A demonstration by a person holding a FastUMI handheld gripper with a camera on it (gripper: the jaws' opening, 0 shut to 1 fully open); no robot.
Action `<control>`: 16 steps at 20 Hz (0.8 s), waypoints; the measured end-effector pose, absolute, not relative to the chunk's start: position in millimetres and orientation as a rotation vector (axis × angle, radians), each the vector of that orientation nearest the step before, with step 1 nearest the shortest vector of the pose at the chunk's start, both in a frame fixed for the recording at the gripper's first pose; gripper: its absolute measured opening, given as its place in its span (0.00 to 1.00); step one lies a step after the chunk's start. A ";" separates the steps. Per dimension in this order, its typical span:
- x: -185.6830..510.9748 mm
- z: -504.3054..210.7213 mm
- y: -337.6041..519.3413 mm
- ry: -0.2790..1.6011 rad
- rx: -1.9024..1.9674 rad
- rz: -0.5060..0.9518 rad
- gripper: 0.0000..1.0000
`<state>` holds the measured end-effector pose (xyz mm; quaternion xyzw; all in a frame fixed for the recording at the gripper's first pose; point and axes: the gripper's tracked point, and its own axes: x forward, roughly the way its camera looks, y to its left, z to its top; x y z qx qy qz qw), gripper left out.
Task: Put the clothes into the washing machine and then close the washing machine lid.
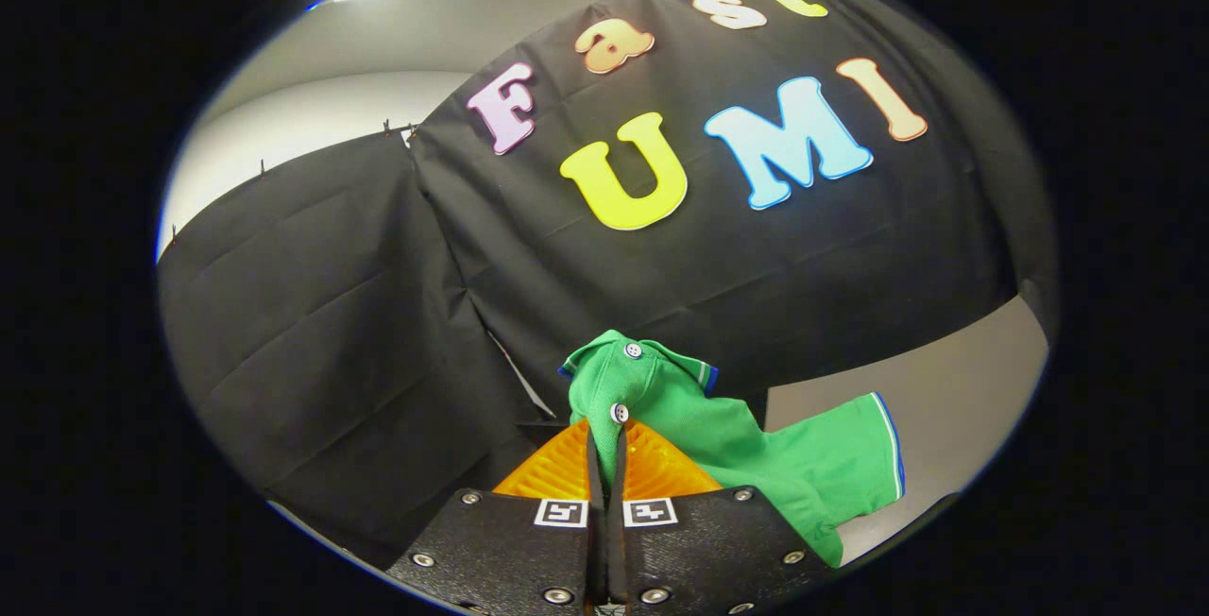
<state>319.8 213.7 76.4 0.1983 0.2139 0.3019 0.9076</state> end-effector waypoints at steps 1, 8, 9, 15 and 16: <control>317.6 76.5 225.6 0.445 0.407 0.637 0.00; 301.2 58.3 299.6 0.482 0.381 0.714 0.00; 299.2 54.0 309.2 0.490 0.375 0.723 0.00; 291.6 20.3 356.2 0.546 0.334 0.747 0.00; 286.6 11.7 364.7 0.559 0.333 0.754 0.00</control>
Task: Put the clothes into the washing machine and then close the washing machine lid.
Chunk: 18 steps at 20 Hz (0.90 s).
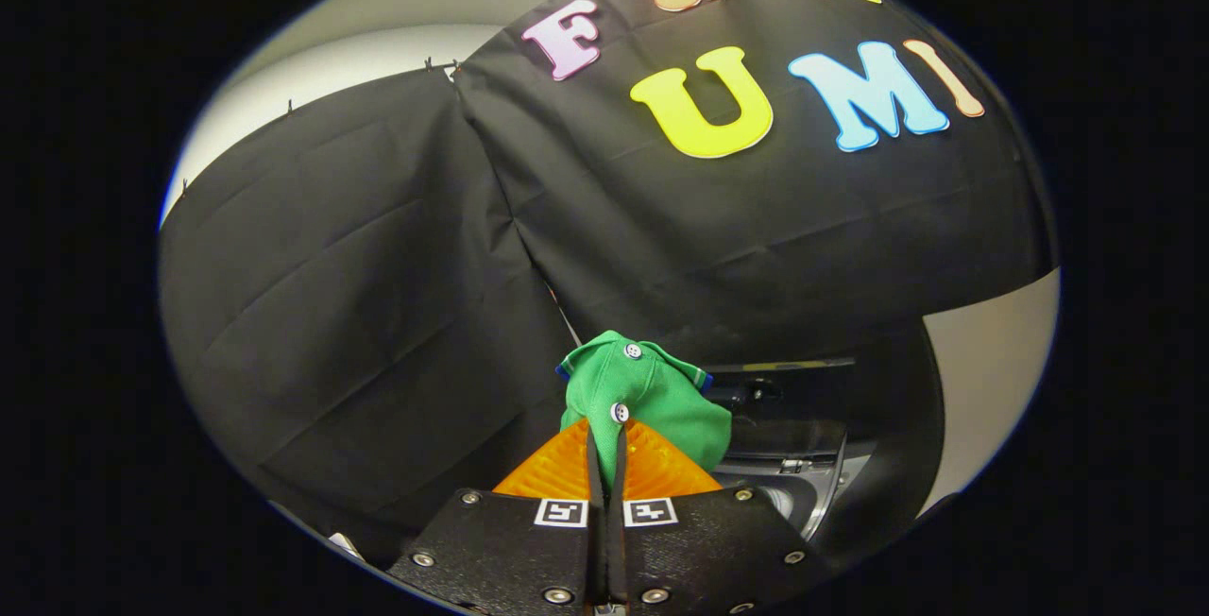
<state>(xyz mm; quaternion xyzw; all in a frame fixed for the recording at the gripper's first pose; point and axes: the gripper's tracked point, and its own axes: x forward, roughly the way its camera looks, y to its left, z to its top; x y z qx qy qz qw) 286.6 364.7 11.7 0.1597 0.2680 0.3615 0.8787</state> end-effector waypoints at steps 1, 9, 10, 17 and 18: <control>283.0 0.9 373.4 0.576 0.333 0.758 0.00; 275.1 -77.9 409.5 0.649 0.191 0.731 0.00; 274.9 -91.9 410.4 0.661 0.170 0.720 0.00; 278.3 -157.9 418.7 0.714 0.057 0.657 0.00; 281.0 -165.5 419.1 0.717 0.035 0.646 0.00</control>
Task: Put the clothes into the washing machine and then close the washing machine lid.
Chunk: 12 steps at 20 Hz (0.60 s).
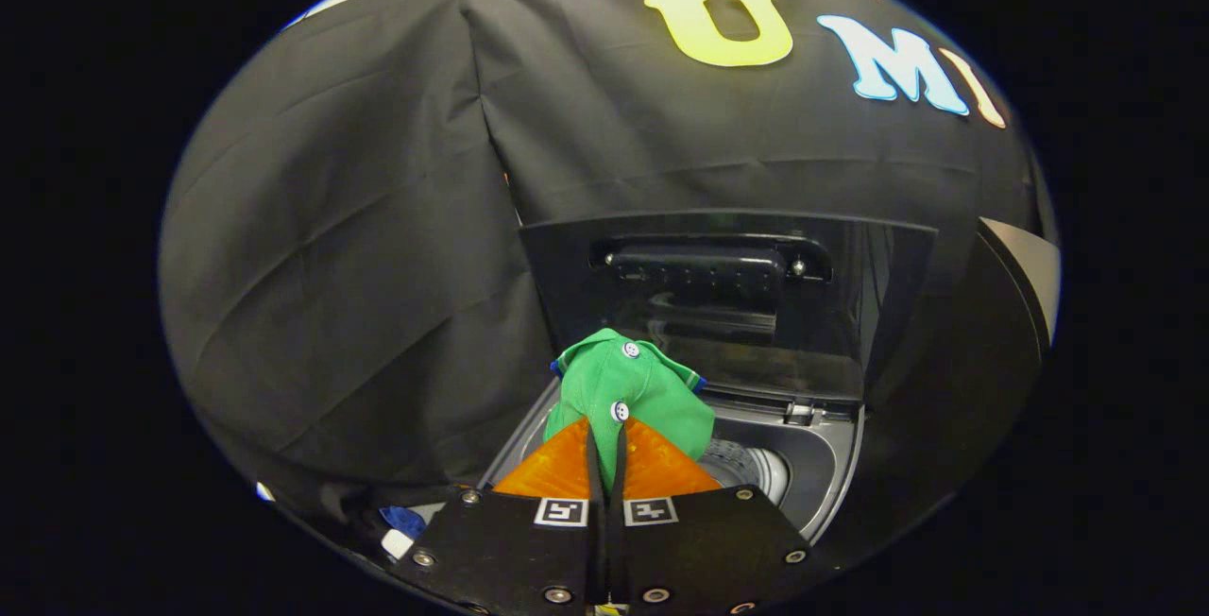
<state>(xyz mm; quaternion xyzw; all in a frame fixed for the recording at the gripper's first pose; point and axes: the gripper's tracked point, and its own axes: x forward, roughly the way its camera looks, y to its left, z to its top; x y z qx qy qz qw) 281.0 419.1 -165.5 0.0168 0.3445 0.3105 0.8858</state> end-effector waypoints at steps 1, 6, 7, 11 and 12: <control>279.8 -174.0 418.3 0.724 0.015 0.631 0.00; 278.6 -219.5 416.6 0.788 -0.031 0.566 0.00; 276.2 -228.9 414.6 0.805 -0.038 0.549 0.00; 268.6 -258.0 407.1 0.863 -0.036 0.493 0.05; 264.8 -265.0 404.6 0.880 -0.032 0.486 0.07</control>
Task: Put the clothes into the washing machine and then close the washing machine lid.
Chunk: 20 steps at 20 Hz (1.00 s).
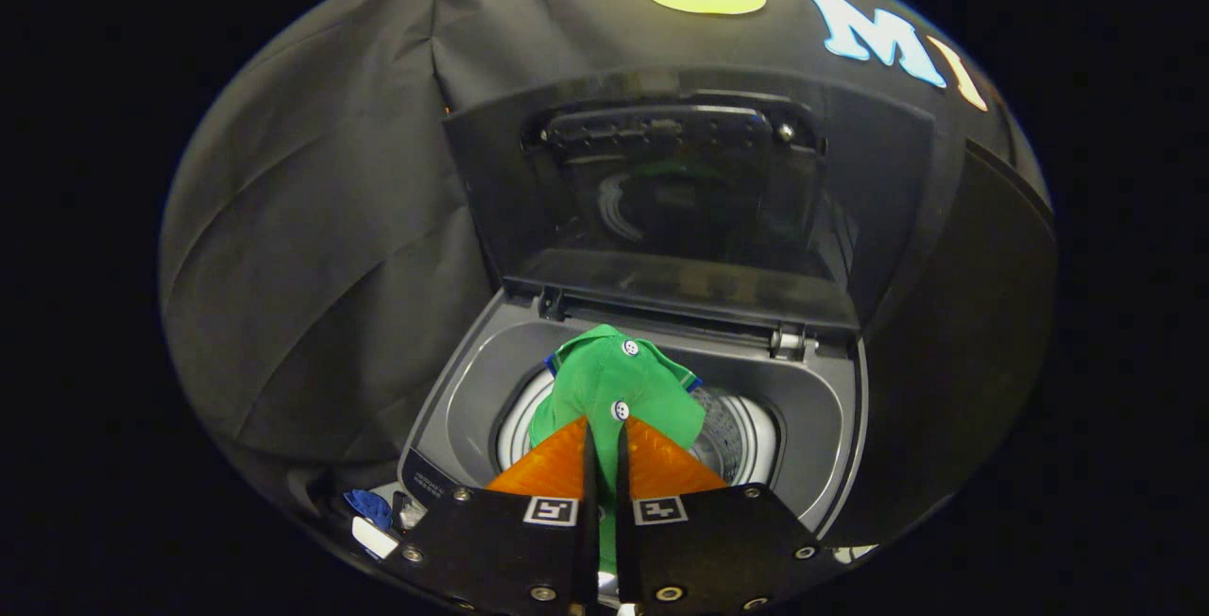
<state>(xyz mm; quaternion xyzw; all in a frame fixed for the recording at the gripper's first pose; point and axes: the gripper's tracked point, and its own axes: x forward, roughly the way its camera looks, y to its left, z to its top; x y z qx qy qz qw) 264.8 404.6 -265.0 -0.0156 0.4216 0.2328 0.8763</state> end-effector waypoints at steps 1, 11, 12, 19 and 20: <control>261.7 -271.2 402.6 0.898 -0.031 0.479 0.09; 260.2 -279.5 380.6 0.897 -0.072 0.434 0.96; 260.0 -280.9 379.3 0.898 -0.071 0.434 0.96; 260.5 -272.6 382.9 0.877 -0.048 0.464 0.96; 261.7 -269.8 384.6 0.869 -0.047 0.470 0.96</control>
